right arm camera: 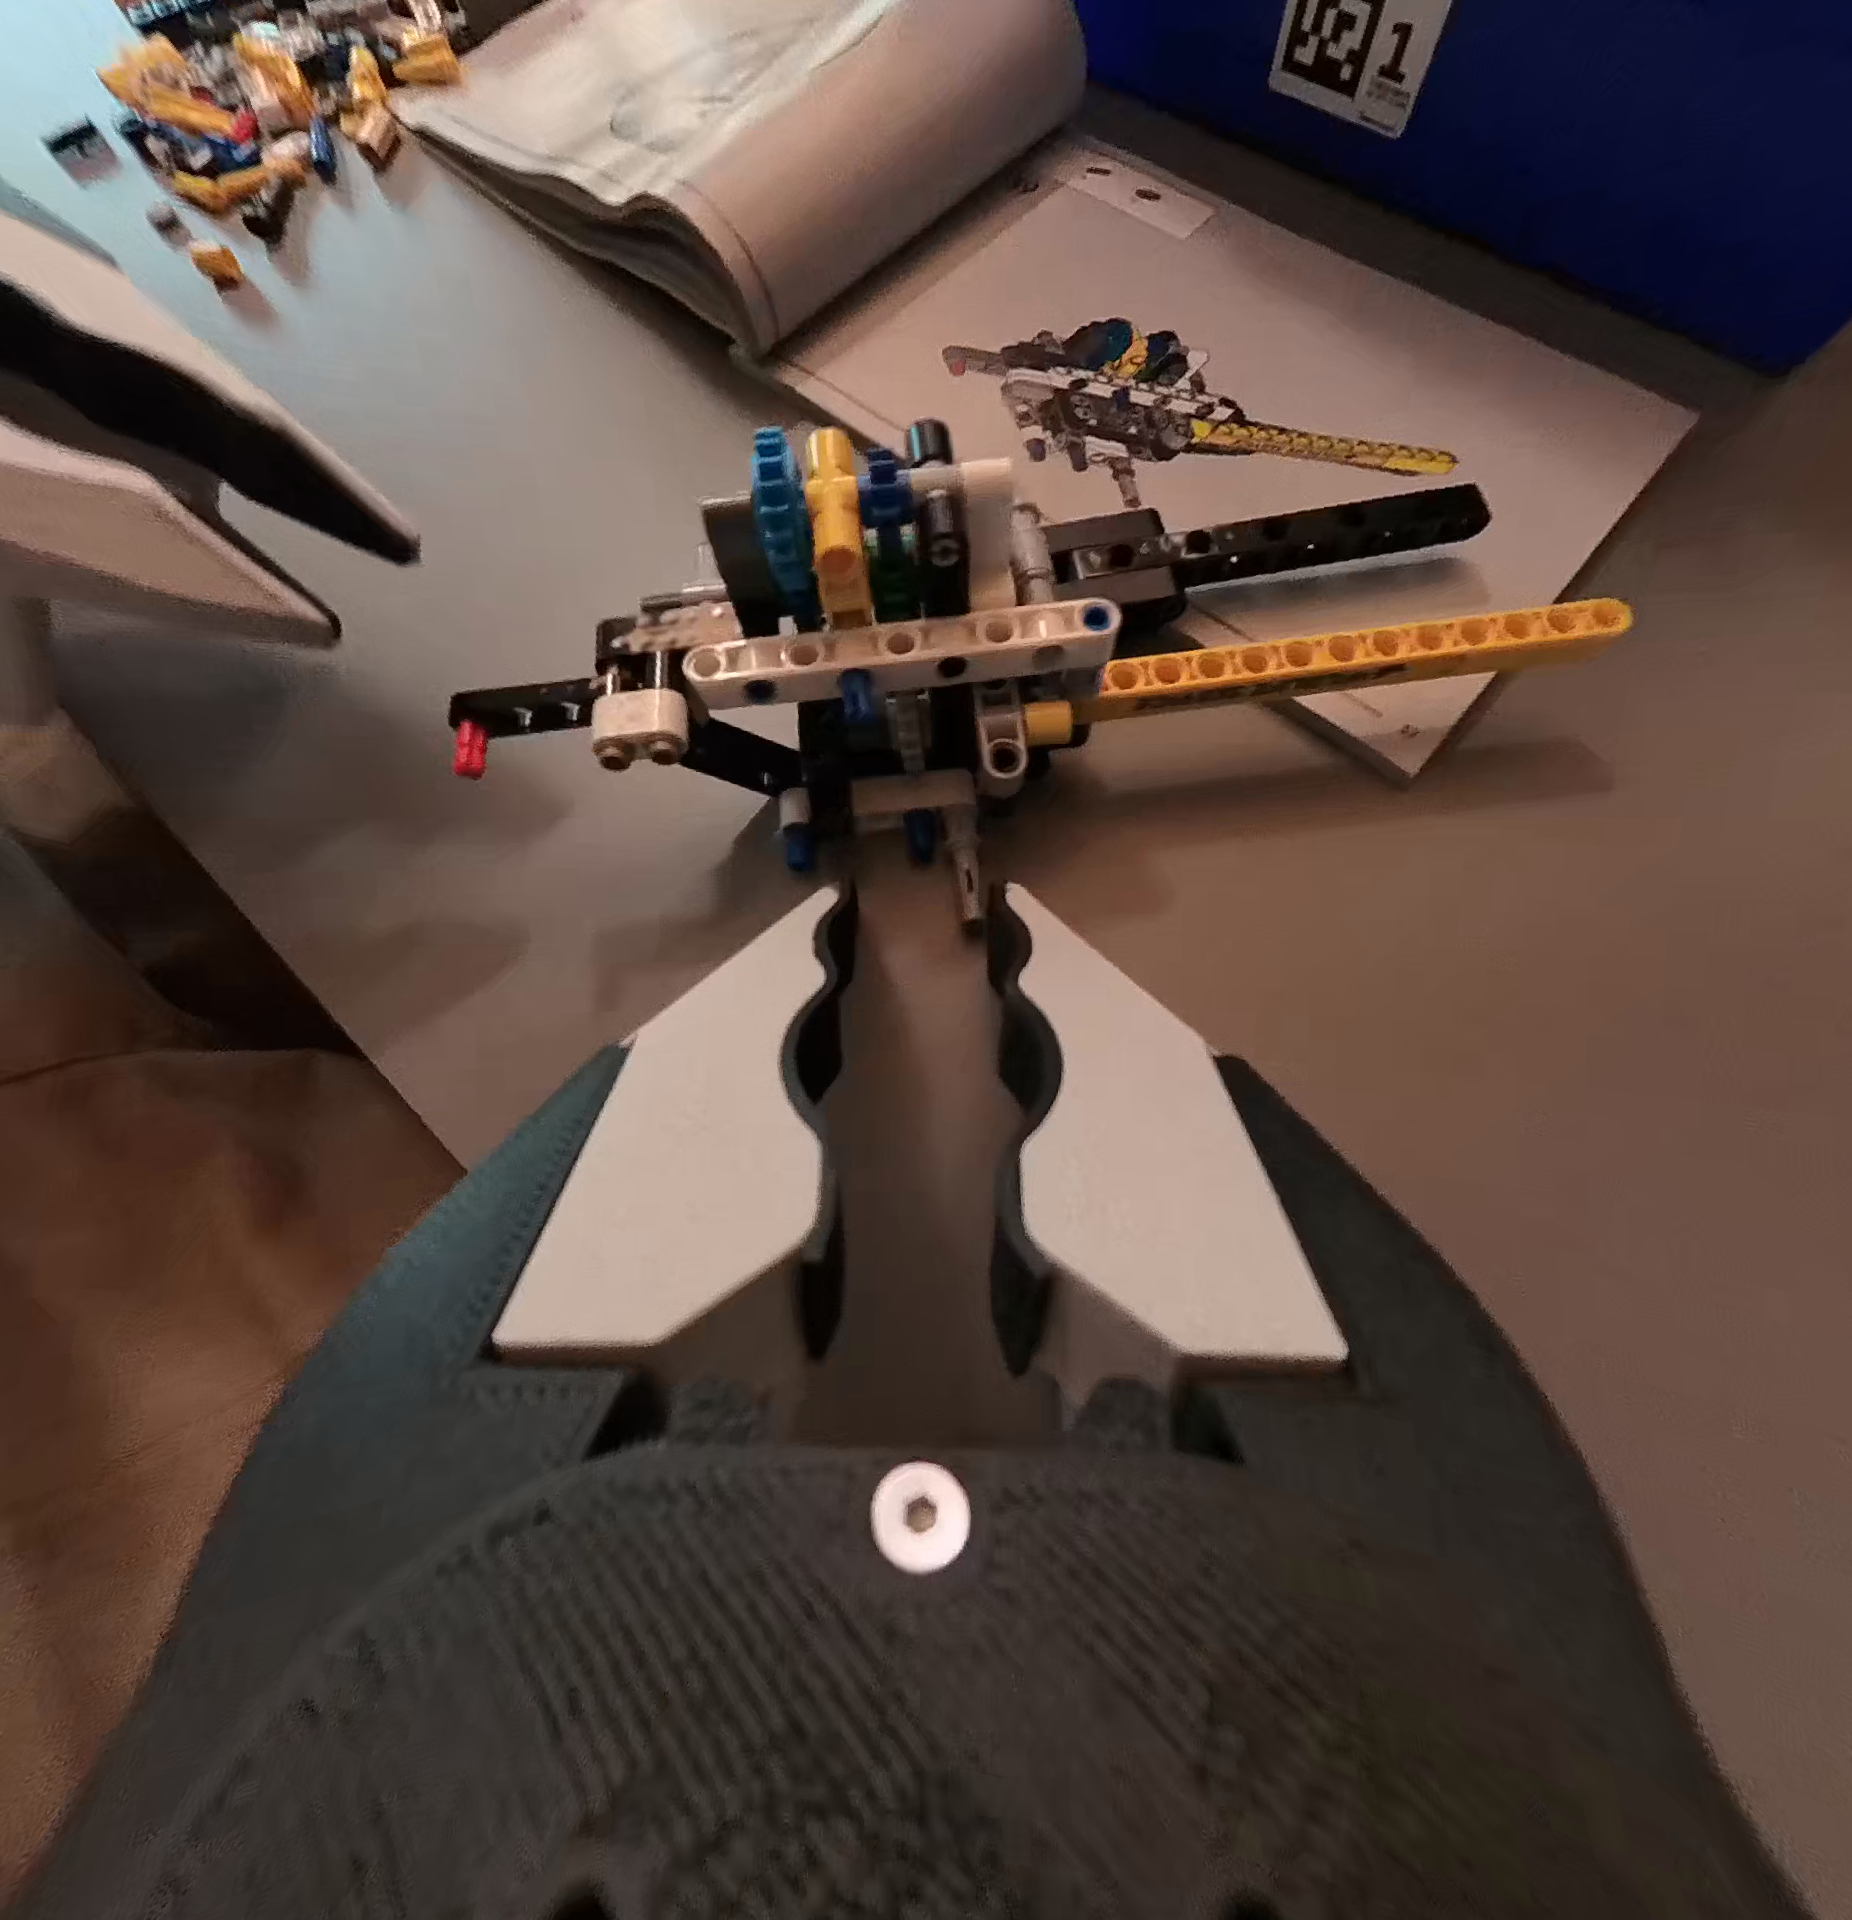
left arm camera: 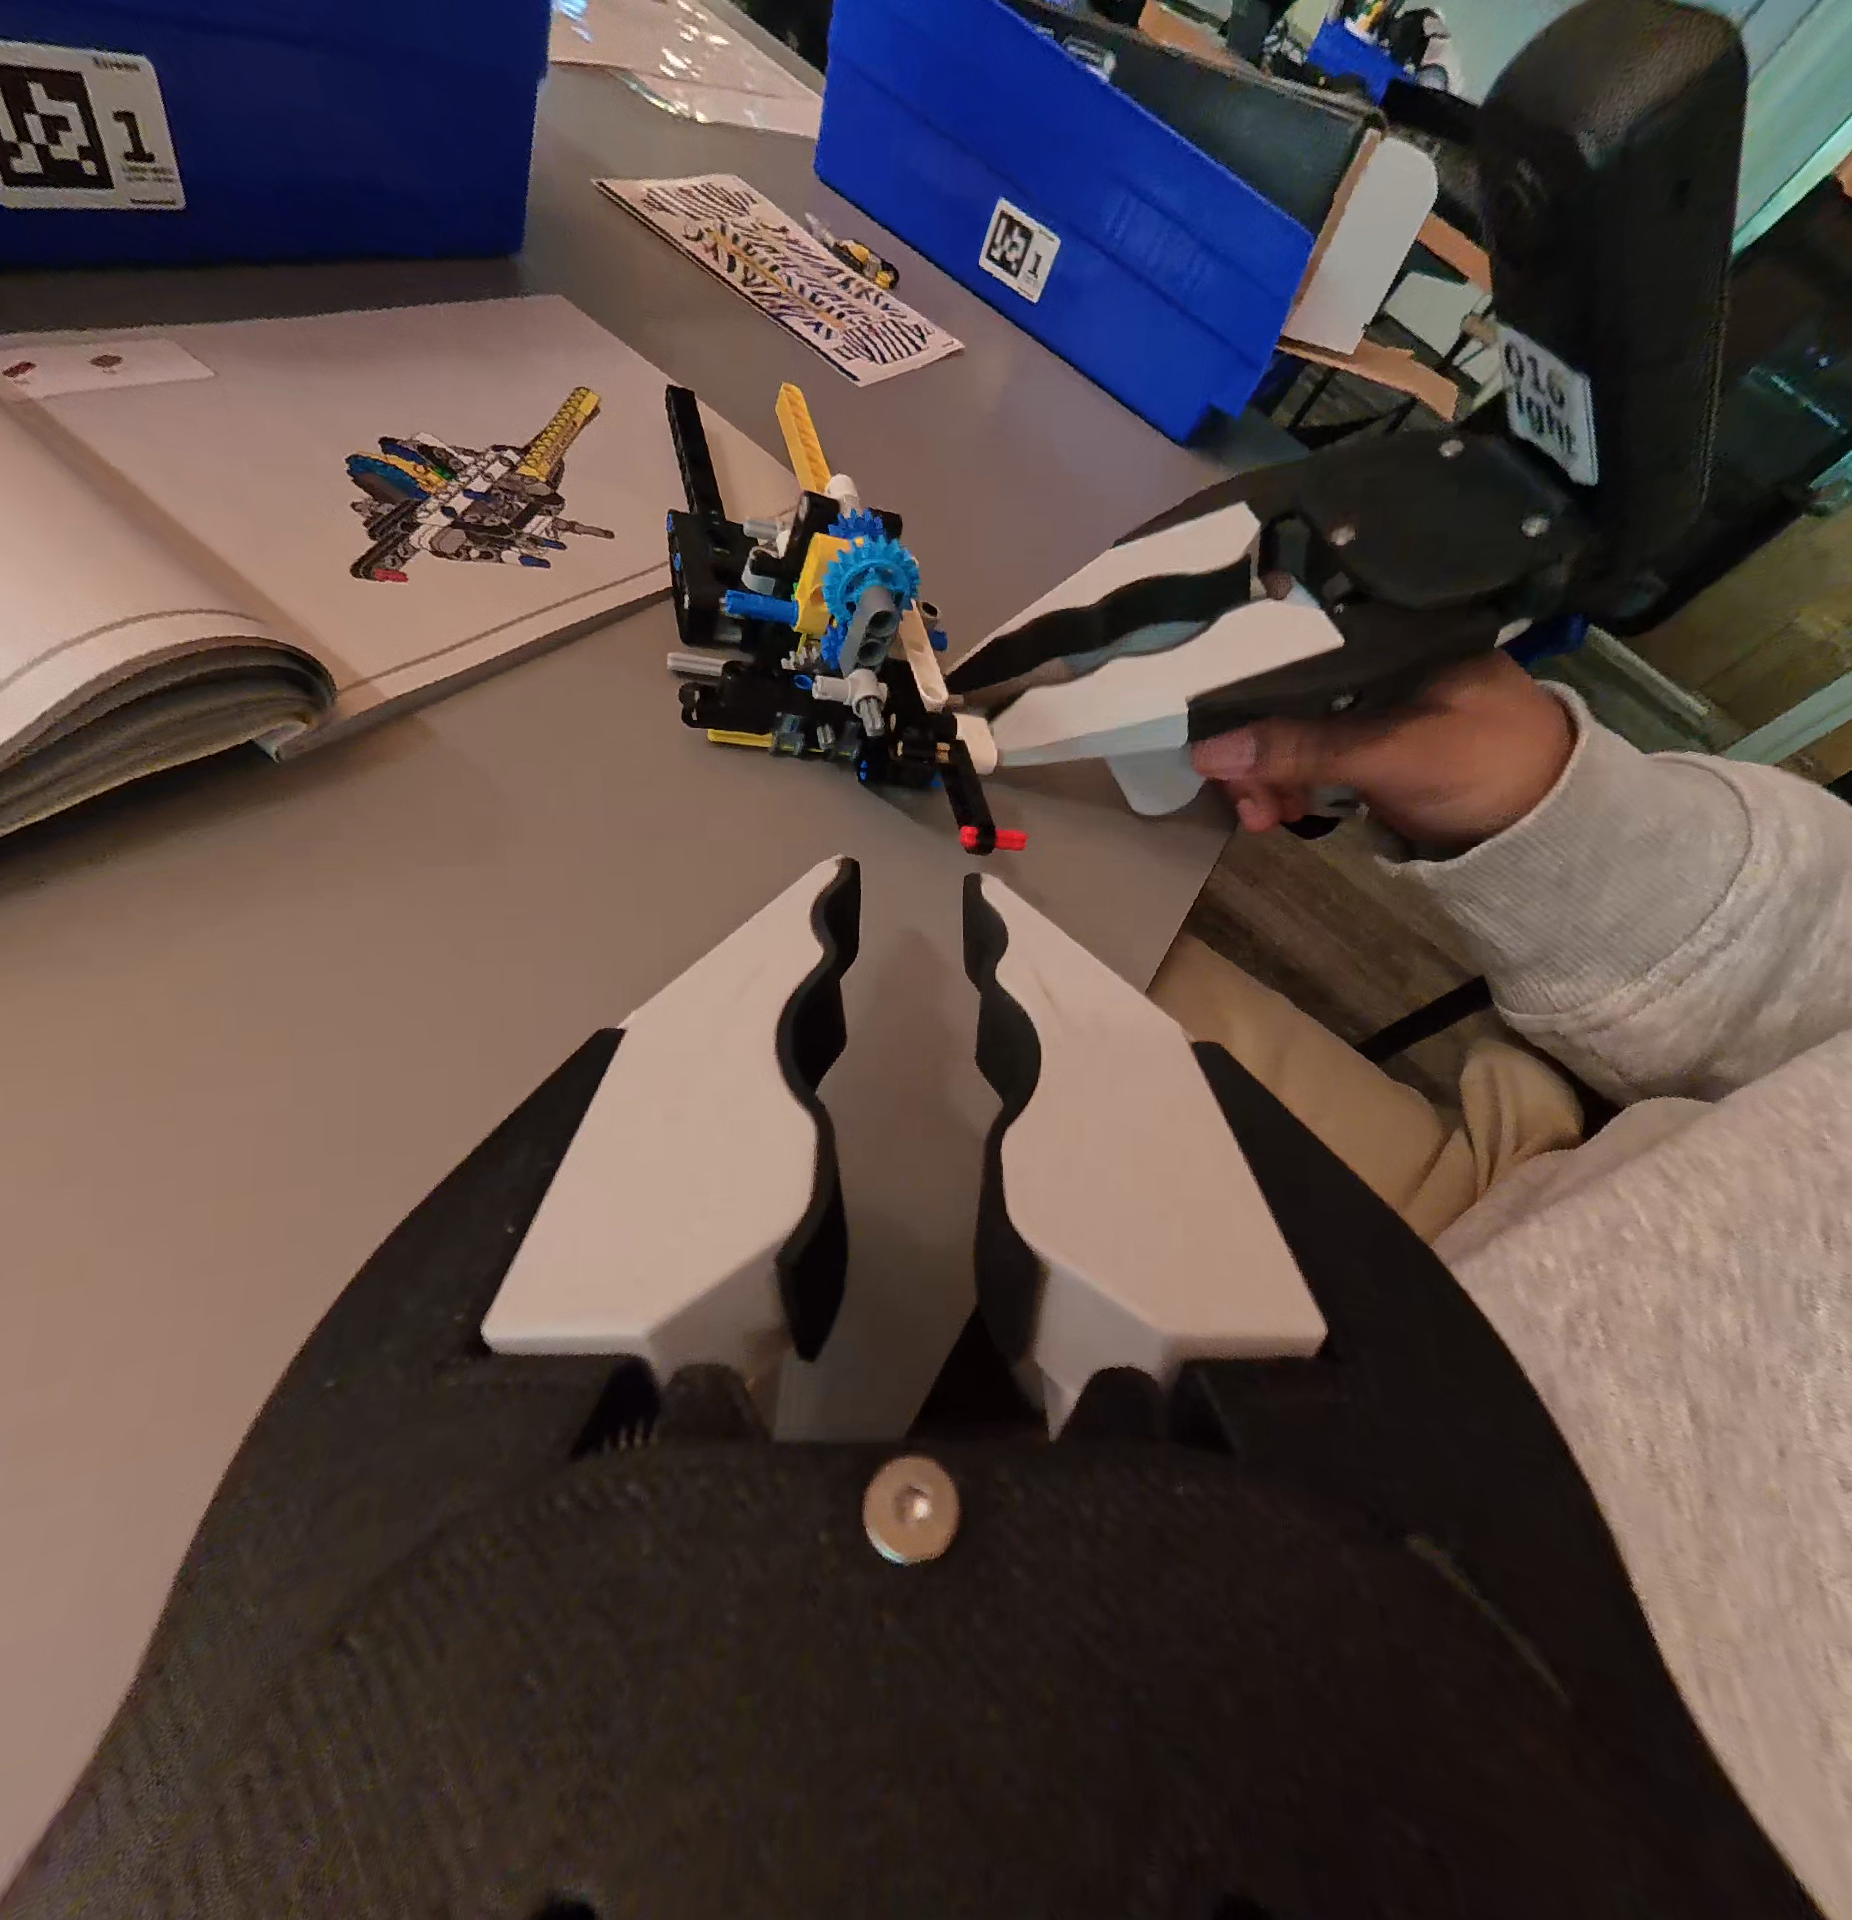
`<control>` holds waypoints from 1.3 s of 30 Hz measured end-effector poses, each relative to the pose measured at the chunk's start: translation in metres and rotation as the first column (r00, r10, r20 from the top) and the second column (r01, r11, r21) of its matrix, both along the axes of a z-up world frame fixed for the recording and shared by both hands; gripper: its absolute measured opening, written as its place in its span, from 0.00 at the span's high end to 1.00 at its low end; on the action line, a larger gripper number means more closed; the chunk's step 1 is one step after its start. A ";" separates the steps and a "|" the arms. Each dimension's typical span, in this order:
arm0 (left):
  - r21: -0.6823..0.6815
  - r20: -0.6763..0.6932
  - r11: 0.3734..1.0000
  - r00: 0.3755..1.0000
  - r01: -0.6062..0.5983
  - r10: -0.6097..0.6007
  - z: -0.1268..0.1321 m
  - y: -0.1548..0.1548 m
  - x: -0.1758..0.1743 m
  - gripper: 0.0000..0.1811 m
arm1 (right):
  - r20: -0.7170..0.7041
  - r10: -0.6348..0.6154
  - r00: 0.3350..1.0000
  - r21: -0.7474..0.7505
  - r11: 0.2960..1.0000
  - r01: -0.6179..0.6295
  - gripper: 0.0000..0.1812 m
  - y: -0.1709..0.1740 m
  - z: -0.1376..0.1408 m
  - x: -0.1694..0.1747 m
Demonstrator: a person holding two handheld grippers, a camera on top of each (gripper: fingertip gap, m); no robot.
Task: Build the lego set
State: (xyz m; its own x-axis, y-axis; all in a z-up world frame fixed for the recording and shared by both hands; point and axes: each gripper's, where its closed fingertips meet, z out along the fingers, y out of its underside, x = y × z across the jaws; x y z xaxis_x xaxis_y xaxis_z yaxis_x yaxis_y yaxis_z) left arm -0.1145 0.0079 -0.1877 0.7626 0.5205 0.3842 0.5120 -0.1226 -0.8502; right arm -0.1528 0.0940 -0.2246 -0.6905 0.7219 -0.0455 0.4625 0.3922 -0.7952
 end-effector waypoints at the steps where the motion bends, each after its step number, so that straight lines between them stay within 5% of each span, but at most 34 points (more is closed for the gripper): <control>1: 0.011 0.004 1.000 1.000 -0.003 0.003 0.002 -0.001 -0.001 0.89 | -0.009 0.005 1.000 0.020 1.000 -0.004 0.86 -0.001 -0.001 0.001; 15: 0.073 -0.038 0.997 0.999 0.003 -0.001 0.022 -0.030 -0.023 0.79 | 0.008 0.232 0.973 -0.017 0.973 -0.232 0.85 -0.050 0.001 0.043; 28: 0.062 0.076 0.993 0.991 0.105 -0.110 0.010 -0.034 -0.033 0.69 | -0.020 0.237 0.971 -0.073 0.969 -0.237 0.89 -0.046 0.009 0.042; 39: -0.037 0.078 0.949 0.947 0.314 -0.310 -0.001 -0.014 -0.007 0.69 | -0.124 0.234 0.964 -0.107 0.963 -0.248 0.92 -0.050 0.027 0.039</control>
State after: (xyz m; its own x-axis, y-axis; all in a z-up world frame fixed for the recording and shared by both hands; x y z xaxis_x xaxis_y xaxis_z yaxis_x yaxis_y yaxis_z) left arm -0.1216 -0.0057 -0.1887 0.8618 0.2799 0.4230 0.4997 -0.3256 -0.8027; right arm -0.1140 0.0437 -0.1978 -0.8488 0.5274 -0.0363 0.2736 0.3795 -0.8838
